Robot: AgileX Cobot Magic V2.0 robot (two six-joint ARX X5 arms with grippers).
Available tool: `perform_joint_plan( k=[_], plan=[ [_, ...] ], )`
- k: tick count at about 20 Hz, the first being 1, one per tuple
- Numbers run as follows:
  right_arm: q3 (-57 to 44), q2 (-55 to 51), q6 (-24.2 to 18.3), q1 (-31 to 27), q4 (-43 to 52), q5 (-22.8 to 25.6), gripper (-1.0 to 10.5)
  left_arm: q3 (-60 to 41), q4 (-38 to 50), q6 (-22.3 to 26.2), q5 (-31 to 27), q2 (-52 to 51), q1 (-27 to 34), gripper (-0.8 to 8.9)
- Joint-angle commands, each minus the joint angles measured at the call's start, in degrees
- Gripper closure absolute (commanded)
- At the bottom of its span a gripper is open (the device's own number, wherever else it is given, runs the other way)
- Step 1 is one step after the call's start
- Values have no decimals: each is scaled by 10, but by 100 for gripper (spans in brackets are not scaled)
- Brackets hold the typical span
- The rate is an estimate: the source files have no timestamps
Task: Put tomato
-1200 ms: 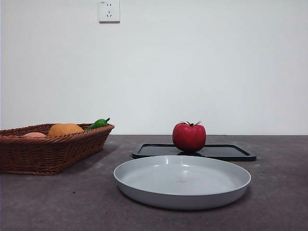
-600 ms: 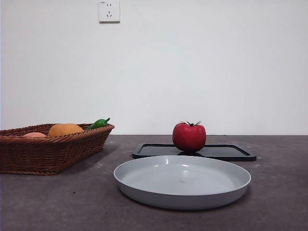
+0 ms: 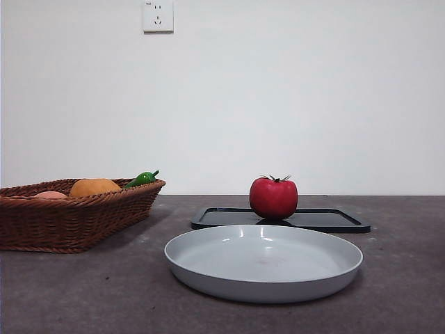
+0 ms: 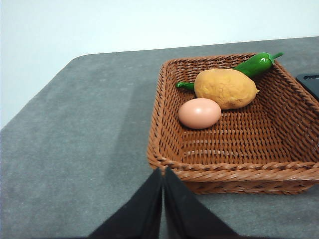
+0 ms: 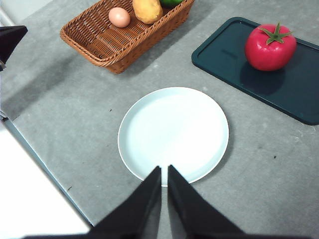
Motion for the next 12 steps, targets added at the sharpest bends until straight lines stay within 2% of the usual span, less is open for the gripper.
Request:
perform_joint_plan(
  k=[1, 7, 8, 10, 12],
  plan=[
    [5, 2, 5, 3, 6, -2, 936, -12, -4, -3, -2, -1, 1, 806],
    [5, 2, 6, 3, 6, -2, 936, -12, -4, -3, -2, -1, 1, 806],
    [5, 0, -9, 3, 7, 3, 936, -12, -4, -3, -2, -1, 1, 806],
    [4, -17, -24, -19, 19, 25, 936, -12, -4, -3, -2, -1, 1, 806],
    [-11, -38, -24, -65, 68, 23, 936, -12, -4, -3, -2, -1, 1, 806]
  ],
)
